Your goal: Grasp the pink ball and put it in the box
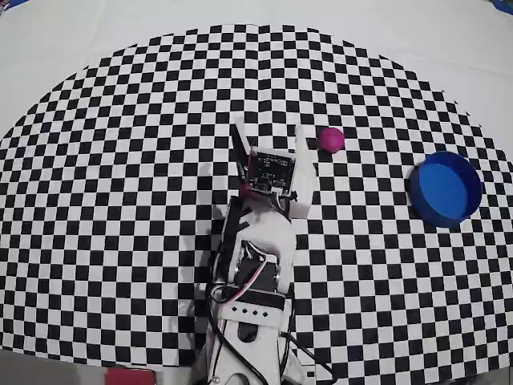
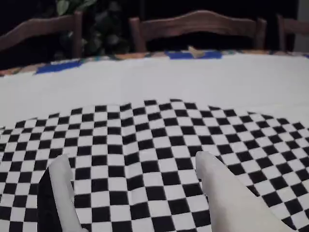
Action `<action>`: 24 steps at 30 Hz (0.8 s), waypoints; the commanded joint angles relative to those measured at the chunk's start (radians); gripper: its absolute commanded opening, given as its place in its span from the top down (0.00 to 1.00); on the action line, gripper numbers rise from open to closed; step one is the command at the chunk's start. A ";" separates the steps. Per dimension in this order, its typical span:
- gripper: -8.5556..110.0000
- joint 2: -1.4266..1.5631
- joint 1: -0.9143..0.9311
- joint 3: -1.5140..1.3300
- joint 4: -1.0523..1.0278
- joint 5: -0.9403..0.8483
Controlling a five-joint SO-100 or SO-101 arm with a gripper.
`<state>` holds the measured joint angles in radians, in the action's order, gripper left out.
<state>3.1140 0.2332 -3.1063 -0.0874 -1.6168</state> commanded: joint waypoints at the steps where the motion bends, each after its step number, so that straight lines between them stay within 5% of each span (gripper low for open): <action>1: 0.68 -0.006 0.014 -0.006 0.017 -0.006; 24: 0.68 -0.006 0.156 -0.006 0.017 -0.006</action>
<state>3.1140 0.3789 -3.1063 -0.0874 -1.6168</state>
